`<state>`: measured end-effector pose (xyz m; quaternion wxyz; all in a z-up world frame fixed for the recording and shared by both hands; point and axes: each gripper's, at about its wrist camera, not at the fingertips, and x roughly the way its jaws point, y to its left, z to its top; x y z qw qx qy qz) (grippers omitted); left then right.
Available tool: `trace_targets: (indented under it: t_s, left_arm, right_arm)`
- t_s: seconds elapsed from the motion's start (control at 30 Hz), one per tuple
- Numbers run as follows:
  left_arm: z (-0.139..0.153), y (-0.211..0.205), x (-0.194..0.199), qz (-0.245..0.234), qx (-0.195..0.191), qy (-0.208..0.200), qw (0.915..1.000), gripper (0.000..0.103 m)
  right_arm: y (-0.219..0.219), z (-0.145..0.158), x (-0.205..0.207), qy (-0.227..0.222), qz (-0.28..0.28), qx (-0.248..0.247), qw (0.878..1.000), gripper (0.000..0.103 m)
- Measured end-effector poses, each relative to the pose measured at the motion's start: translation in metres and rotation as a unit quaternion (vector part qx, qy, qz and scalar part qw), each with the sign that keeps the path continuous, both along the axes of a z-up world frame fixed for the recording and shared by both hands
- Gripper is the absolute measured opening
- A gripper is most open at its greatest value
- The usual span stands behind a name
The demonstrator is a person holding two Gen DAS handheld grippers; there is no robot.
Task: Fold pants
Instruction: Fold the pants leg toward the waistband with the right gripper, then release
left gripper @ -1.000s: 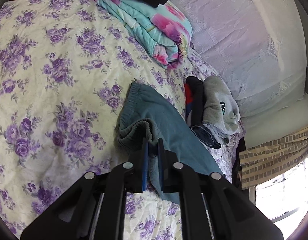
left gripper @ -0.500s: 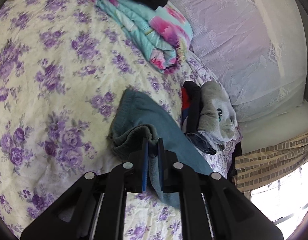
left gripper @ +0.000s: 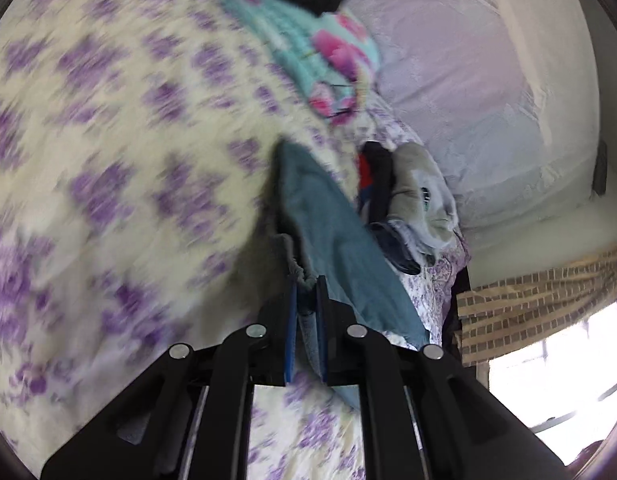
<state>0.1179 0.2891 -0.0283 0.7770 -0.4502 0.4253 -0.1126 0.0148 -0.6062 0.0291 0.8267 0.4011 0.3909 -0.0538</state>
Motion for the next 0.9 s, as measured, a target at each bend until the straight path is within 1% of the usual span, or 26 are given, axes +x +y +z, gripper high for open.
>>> trace_targets:
  t_s: [0.1,0.17,0.23,0.3,0.33,0.4,0.47,0.53,0.63,0.67,0.7,0.73,0.8,0.87,0.9]
  left_arm:
    - [-0.035,0.021,-0.018,0.022,-0.061,0.028,0.9975,0.008]
    - [-0.049,0.027,-0.023,0.027,-0.077,0.039,0.9959,0.008]
    - [-0.049,0.025,-0.022,0.025,-0.071,0.040,0.9964,0.008]
    - [-0.038,0.021,-0.017,0.018,-0.054,0.033,0.9978,0.008]
    - [-0.029,0.018,-0.016,0.013,-0.041,0.026,0.9988,0.008]
    - [-0.006,0.010,-0.016,-0.001,0.008,0.008,0.9999,0.008]
    - [0.004,0.005,-0.021,-0.014,0.038,0.003,0.9992,0.008]
    - [-0.001,0.005,-0.025,-0.019,0.042,0.013,0.9988,0.009]
    - [-0.028,0.008,-0.028,-0.019,0.036,0.049,0.9980,0.009]
    - [-0.039,0.010,-0.031,-0.016,0.032,0.059,0.9976,0.010]
    - [-0.046,0.011,-0.033,-0.010,0.033,0.065,0.9973,0.014]
    - [-0.052,0.013,-0.036,-0.002,0.040,0.071,0.9967,0.014]
    - [-0.062,0.021,-0.044,0.003,0.018,0.058,0.9981,0.014]
    - [-0.064,0.027,-0.052,0.013,0.004,0.050,0.9986,0.014]
    - [-0.063,0.028,-0.054,0.015,0.011,0.048,0.9987,0.014]
  right_arm:
    - [-0.008,-0.019,-0.021,0.002,-0.013,0.024,1.000,0.003]
    - [-0.009,-0.022,-0.026,-0.002,-0.016,0.031,0.999,0.003]
    - [-0.009,-0.018,-0.030,-0.008,-0.018,0.030,0.999,0.003]
    - [-0.007,-0.008,-0.029,-0.020,-0.013,0.022,0.999,0.003]
    - [-0.006,-0.002,-0.030,-0.026,-0.009,0.018,0.999,0.003]
    - [-0.002,0.008,-0.034,-0.030,0.000,-0.005,1.000,0.003]
    - [-0.003,0.004,-0.042,-0.021,0.001,-0.010,1.000,0.003]
    - [-0.006,-0.016,-0.052,0.002,-0.009,-0.001,1.000,0.003]
    - [-0.008,-0.048,-0.063,0.035,-0.015,0.015,0.999,0.003]
    - [-0.007,-0.056,-0.065,0.043,-0.013,0.015,0.999,0.003]
    - [-0.007,-0.062,-0.068,0.044,-0.015,0.019,0.999,0.005]
    - [-0.008,-0.066,-0.071,0.041,-0.019,0.027,0.999,0.006]
    - [-0.008,-0.066,-0.075,0.036,-0.018,0.032,0.999,0.011]
    - [-0.006,-0.062,-0.077,0.038,-0.017,0.016,0.999,0.013]
    - [-0.007,-0.058,-0.079,0.039,-0.019,0.006,0.999,0.015]
